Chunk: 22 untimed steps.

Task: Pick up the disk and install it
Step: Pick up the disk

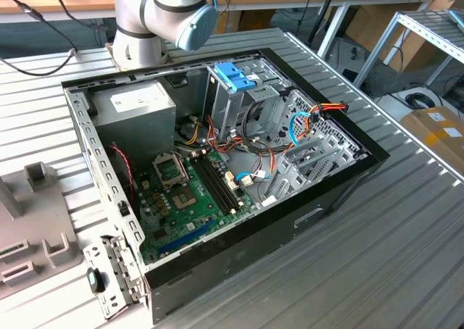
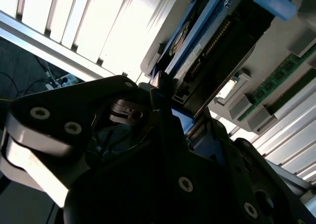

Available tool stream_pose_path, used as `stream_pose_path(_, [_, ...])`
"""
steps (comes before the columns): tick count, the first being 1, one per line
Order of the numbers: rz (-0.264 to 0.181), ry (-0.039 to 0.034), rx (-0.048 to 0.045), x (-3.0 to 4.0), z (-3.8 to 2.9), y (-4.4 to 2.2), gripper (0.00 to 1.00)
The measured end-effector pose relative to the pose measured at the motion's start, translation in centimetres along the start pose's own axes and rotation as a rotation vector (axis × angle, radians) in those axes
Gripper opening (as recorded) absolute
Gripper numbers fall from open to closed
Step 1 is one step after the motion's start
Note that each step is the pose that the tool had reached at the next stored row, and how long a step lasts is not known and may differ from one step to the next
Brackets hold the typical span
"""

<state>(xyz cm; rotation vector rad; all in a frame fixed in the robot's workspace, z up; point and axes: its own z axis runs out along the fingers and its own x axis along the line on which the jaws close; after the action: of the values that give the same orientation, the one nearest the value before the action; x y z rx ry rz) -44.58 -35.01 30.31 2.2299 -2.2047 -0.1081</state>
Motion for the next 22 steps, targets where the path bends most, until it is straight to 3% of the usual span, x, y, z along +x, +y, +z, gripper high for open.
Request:
stream_pose_path(17, [0.000, 0.0000, 0.0000, -0.07, -1.42, 0.07, 0.37])
stream_pose_path(22, [0.000, 0.0000, 0.0000, -0.11, -2.39, 0.13, 0.37])
